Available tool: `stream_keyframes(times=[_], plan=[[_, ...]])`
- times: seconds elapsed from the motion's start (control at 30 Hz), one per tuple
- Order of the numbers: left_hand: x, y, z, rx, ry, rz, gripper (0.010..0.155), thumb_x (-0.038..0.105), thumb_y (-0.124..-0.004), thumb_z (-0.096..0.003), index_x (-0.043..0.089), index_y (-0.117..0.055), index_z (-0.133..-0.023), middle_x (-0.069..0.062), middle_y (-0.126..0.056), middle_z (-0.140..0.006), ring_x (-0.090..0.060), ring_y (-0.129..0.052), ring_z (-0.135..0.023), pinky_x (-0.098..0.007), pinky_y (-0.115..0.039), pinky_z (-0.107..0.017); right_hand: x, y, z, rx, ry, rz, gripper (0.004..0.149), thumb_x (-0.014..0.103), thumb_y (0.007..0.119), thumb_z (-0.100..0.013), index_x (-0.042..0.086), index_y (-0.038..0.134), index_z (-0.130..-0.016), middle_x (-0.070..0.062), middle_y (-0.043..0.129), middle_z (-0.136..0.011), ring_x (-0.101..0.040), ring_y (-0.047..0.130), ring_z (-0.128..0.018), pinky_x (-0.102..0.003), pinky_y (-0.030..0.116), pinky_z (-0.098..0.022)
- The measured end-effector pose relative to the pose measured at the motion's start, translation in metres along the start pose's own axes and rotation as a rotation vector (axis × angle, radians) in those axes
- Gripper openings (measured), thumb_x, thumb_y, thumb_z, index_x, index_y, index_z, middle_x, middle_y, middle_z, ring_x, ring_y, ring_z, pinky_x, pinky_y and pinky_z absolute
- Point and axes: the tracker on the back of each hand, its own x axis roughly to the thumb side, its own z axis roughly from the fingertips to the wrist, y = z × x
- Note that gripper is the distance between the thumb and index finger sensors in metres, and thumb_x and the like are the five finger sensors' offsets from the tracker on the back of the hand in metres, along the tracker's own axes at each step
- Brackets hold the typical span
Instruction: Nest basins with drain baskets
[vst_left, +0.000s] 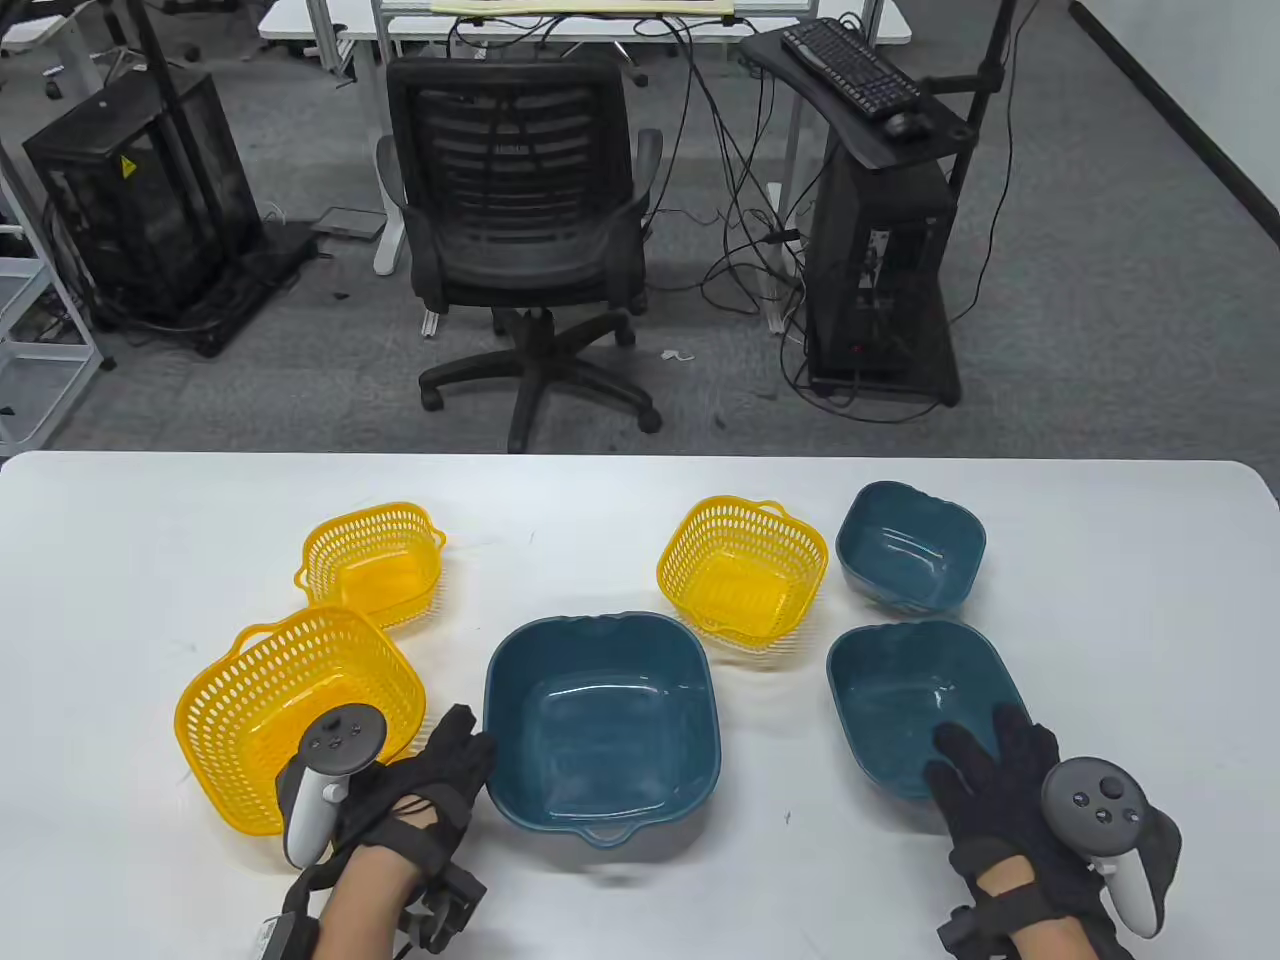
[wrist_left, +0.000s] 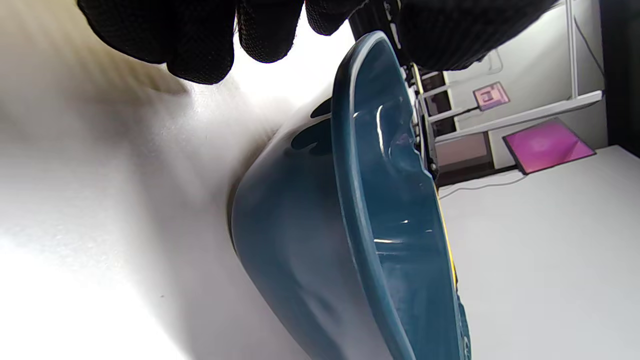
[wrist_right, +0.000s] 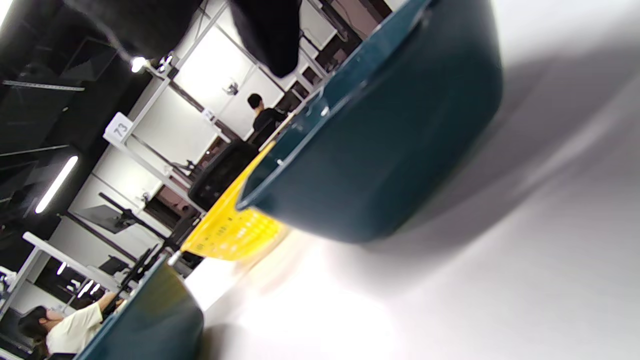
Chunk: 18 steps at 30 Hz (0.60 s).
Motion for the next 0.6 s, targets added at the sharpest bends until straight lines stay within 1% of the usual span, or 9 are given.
stream_keyframes(times=[0.1,0.27,0.37,0.53,0.6], plan=[[-0.004,0.000,-0.004,-0.012,0.002,0.046,0.078,0.054,-0.066,-0.0526,0.020,-0.034,-0.114,-0.018,-0.045,-0.115,-0.052,-0.063,-0.101,-0.063,-0.060,-0.069,0.000,0.000,0.000,-0.003,-0.002,0.006,0.064,0.049,0.071,-0.051,0.016,0.062,-0.106,-0.015,0.014,-0.116,-0.050,0.002,-0.099,-0.081,0.017,-0.060],[-0.011,-0.002,-0.017,-0.048,-0.040,0.242,0.079,0.054,-0.066,-0.0529,0.021,-0.027,-0.114,-0.015,-0.037,-0.117,-0.052,-0.040,-0.107,-0.064,-0.049,-0.072,0.001,0.001,0.000,0.010,-0.007,0.008,0.064,0.049,0.071,-0.051,0.016,0.062,-0.106,-0.015,0.014,-0.116,-0.051,0.002,-0.100,-0.081,0.017,-0.060],[-0.011,-0.005,-0.021,-0.060,-0.046,0.278,0.080,0.053,-0.066,-0.0531,0.022,-0.024,-0.114,-0.013,-0.034,-0.117,-0.050,-0.034,-0.107,-0.064,-0.046,-0.073,0.002,0.003,0.000,0.021,-0.011,0.015,0.065,0.049,0.071,-0.051,0.017,0.061,-0.106,-0.015,0.014,-0.116,-0.051,0.002,-0.099,-0.081,0.017,-0.060],[-0.008,-0.012,-0.022,-0.086,-0.030,0.222,0.075,0.038,-0.068,-0.0546,0.024,-0.023,-0.113,-0.011,-0.035,-0.117,-0.046,-0.035,-0.107,-0.061,-0.047,-0.074,0.003,0.004,0.000,0.027,-0.017,0.010,0.065,0.049,0.071,-0.051,0.016,0.061,-0.106,-0.015,0.014,-0.116,-0.051,0.002,-0.100,-0.081,0.017,-0.060],[-0.007,-0.015,-0.021,-0.082,-0.035,0.251,0.075,0.034,-0.067,-0.0549,0.024,-0.020,-0.112,-0.012,-0.034,-0.117,-0.043,-0.039,-0.107,-0.058,-0.051,-0.074,0.003,0.005,0.000,0.030,-0.018,0.012,0.065,0.049,0.071,-0.051,0.016,0.061,-0.106,-0.015,0.014,-0.116,-0.051,0.002,-0.100,-0.081,0.017,-0.060]])
